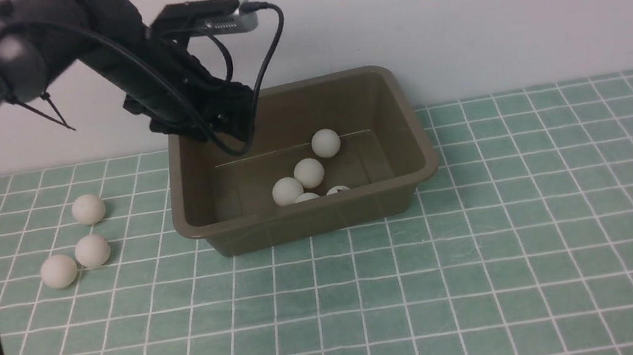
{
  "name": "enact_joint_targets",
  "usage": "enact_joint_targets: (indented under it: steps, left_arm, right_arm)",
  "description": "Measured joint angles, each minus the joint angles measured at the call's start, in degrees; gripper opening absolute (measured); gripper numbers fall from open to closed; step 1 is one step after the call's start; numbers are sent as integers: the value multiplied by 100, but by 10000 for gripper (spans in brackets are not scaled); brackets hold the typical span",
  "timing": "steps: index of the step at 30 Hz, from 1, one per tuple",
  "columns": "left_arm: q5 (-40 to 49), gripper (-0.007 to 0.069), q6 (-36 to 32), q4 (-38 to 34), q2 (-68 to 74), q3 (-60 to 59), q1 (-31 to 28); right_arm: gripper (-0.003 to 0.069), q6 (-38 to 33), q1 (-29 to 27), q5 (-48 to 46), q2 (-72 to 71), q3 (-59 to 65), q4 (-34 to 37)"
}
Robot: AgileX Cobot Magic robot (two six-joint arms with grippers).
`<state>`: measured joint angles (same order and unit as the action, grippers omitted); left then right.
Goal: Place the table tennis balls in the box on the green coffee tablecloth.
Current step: 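Reach for and grasp a ping pong ball on the table beside the basket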
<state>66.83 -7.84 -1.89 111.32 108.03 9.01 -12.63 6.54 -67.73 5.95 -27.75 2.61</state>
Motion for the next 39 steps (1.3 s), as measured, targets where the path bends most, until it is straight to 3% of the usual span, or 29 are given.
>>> enact_joint_targets:
  steps: [4, 13, 22, 39]
  left_arm:
    - [42, 471, 193, 261, -619, -784, -791]
    - [-1143, 471, -306, -565, -1178, -2744, -1825]
    - [-2120, 471, -916, -1204, -619, -3346, -1951]
    - [-2789, 471, -999, -909, -215, -3358, -1967]
  right_arm:
    - [-16, 0, 0, 0, 0, 0, 10]
    - [-16, 0, 0, 5, 0, 0, 12]
    - [-16, 0, 0, 21, 0, 0, 12]
    - [-16, 0, 0, 21, 0, 0, 17]
